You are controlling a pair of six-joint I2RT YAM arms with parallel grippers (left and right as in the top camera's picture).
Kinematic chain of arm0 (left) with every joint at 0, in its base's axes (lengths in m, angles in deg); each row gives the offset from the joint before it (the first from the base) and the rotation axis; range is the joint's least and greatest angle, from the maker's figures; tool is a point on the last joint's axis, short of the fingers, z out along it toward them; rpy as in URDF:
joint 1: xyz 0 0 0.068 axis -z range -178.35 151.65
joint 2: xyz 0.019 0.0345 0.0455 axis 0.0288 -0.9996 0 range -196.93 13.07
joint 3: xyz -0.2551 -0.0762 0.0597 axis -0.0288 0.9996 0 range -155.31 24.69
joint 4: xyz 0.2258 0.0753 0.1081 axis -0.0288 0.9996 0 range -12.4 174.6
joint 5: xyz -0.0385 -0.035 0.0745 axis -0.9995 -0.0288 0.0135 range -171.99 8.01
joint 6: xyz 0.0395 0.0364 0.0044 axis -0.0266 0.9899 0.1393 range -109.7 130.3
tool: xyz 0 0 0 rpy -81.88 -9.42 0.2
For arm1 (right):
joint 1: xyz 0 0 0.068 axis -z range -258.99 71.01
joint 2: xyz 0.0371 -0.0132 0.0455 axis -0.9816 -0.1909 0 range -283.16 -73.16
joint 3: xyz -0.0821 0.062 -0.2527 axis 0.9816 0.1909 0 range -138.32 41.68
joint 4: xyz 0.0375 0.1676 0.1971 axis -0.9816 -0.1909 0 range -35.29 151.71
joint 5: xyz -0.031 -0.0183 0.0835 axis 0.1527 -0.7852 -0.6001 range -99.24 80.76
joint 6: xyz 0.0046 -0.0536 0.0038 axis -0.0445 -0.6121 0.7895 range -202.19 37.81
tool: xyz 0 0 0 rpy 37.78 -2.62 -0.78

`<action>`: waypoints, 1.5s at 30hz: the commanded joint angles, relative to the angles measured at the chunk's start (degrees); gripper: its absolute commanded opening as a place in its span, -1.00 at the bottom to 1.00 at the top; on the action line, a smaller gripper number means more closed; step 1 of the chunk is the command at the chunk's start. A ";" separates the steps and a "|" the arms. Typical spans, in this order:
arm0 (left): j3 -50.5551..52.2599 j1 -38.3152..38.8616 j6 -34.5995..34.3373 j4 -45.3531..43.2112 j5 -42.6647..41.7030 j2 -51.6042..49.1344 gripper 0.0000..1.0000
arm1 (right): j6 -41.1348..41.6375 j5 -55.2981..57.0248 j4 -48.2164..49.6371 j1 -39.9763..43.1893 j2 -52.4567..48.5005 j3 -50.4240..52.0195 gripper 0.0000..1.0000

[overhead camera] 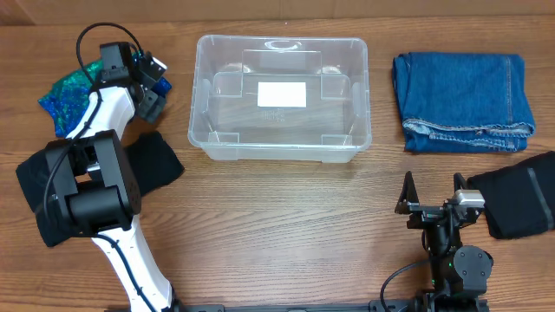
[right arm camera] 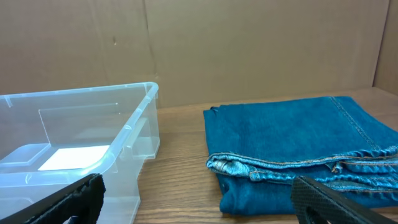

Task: Pack container
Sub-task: 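Carry the sequined cloth with the left gripper into the bin and release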

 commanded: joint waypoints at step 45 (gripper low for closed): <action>-45.35 30.95 16.41 31.30 -7.56 17.51 -0.92 | 0.37 0.55 0.37 -0.26 0.46 0.59 1.00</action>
